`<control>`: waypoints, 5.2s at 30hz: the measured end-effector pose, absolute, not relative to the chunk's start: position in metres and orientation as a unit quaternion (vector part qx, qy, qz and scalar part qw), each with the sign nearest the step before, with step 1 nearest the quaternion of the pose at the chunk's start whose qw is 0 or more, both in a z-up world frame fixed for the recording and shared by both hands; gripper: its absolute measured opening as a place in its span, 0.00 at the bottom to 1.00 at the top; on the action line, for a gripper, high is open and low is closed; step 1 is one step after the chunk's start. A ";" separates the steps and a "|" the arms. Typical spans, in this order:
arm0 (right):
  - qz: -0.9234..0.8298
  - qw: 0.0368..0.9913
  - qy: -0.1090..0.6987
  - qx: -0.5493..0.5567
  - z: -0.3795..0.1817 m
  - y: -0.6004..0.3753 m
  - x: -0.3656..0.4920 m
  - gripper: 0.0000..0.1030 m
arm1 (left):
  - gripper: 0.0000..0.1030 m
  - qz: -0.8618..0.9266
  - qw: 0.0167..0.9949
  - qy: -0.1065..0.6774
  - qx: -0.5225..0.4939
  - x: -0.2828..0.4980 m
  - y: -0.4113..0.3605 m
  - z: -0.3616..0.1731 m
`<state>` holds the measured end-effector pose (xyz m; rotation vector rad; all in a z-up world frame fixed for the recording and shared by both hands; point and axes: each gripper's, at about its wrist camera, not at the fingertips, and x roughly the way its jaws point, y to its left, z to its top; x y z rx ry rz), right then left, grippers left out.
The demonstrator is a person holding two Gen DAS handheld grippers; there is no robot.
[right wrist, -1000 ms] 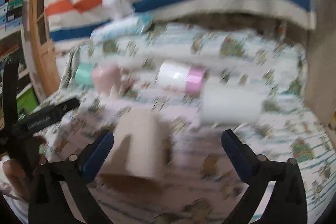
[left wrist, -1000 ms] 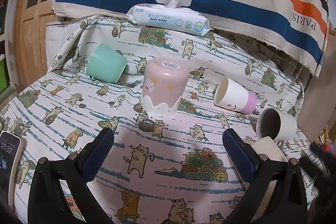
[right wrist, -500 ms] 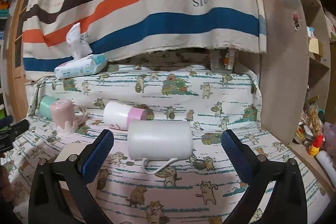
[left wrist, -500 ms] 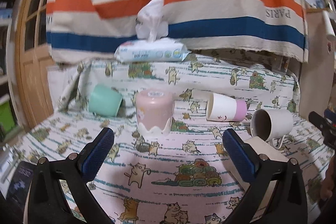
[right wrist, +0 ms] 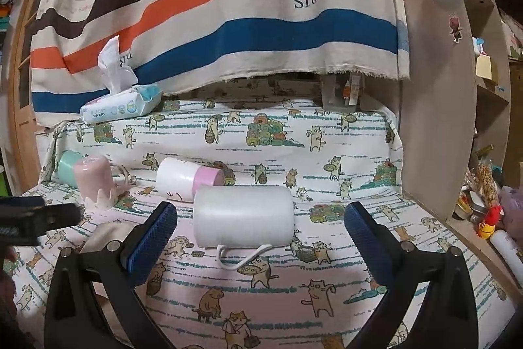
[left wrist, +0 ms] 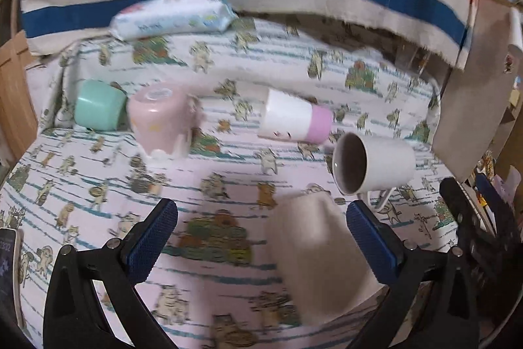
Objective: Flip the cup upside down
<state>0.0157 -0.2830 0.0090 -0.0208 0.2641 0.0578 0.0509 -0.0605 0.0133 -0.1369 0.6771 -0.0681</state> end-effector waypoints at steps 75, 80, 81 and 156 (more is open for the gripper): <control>0.006 0.989 0.149 0.009 0.006 -0.295 0.020 1.00 | 0.71 -0.053 0.979 0.189 0.044 0.026 -0.106 0.040; 0.007 0.989 0.149 0.005 0.006 -0.293 0.020 1.00 | 0.80 -0.033 0.987 0.154 0.035 0.013 -0.083 0.050; 0.007 0.989 0.149 0.006 0.006 -0.293 0.020 1.00 | 0.83 -0.030 0.988 0.147 0.034 0.010 -0.079 0.051; 0.011 0.989 0.146 -0.019 0.005 -0.284 0.019 1.00 | 1.00 -0.013 0.988 0.154 0.000 0.003 0.004 0.000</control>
